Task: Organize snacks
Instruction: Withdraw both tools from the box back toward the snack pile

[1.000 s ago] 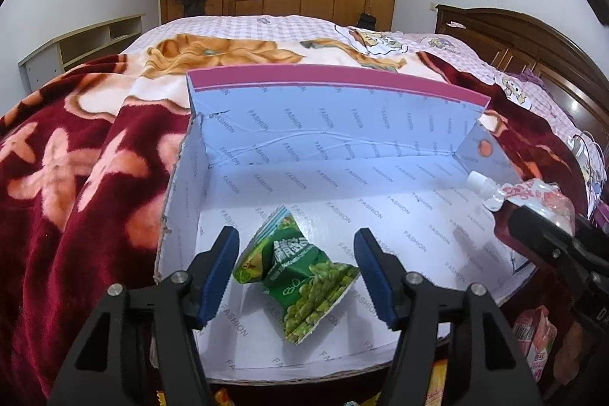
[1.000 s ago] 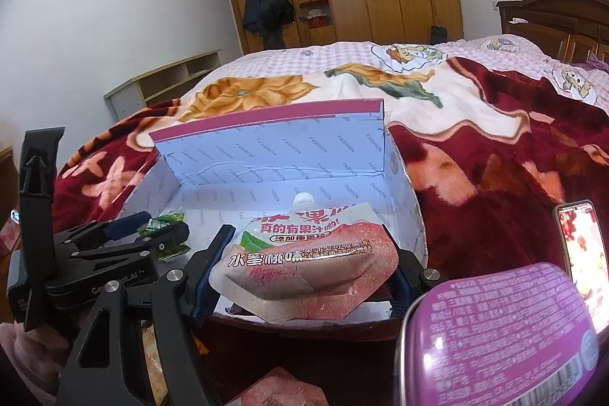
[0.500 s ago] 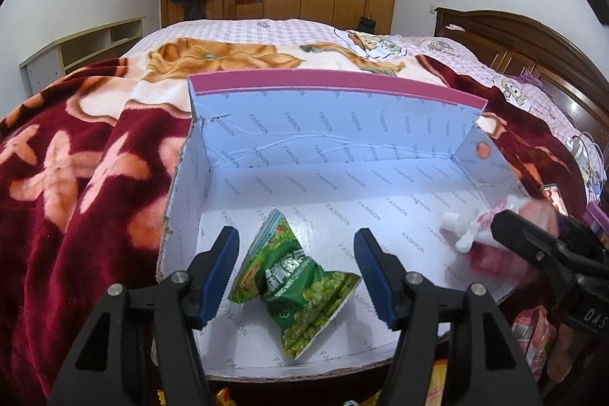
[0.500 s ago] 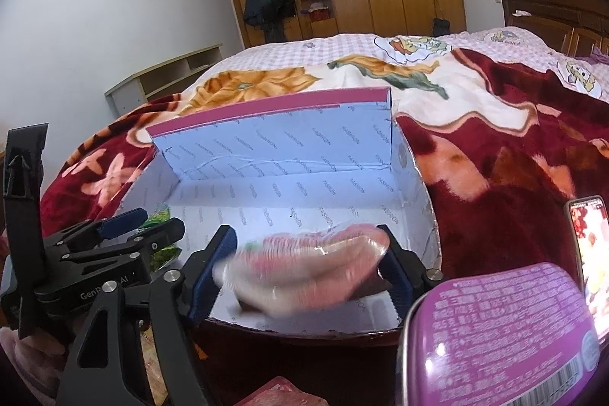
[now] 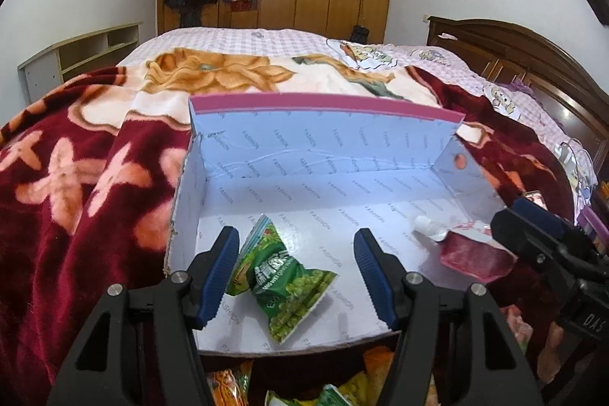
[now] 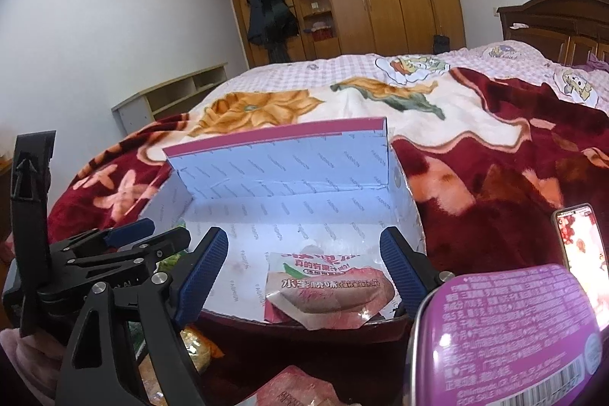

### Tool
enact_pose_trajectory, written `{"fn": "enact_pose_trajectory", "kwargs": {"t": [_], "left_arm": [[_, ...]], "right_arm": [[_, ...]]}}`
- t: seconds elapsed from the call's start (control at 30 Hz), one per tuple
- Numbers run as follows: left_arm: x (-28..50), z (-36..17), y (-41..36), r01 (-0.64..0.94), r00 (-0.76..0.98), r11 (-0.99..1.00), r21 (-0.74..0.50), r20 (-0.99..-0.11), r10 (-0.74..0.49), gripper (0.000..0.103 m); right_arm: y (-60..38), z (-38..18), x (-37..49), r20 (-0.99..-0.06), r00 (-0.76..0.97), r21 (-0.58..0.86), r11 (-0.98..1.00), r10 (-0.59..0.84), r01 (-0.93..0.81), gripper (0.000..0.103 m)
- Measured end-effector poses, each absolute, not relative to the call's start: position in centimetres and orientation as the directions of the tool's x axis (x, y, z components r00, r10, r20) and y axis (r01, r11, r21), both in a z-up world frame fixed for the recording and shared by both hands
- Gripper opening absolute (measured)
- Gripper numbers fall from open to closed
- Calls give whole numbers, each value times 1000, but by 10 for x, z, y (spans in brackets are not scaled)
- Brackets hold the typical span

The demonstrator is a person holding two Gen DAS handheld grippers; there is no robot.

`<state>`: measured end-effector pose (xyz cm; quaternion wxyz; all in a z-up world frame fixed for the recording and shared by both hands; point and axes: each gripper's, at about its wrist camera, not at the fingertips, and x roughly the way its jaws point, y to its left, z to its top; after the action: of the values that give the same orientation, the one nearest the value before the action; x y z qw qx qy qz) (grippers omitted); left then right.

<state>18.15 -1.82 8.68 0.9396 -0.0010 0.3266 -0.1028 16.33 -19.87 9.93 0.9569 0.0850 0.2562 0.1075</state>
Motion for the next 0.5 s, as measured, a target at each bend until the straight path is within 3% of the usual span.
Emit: {"fn": "enact_pose_trajectory", "kwargs": {"t": [0.1, 0.5], "left_arm": [[174, 94, -20, 200, 773, 978, -66, -602, -199, 66], [141, 112, -23, 216, 780, 974, -63, -590, -211, 66]], "right_arm": [[-198, 103, 157, -460, 850, 221, 961, 255, -169, 91], [-196, 114, 133, -436, 858, 223, 956, 272, -190, 91]]}}
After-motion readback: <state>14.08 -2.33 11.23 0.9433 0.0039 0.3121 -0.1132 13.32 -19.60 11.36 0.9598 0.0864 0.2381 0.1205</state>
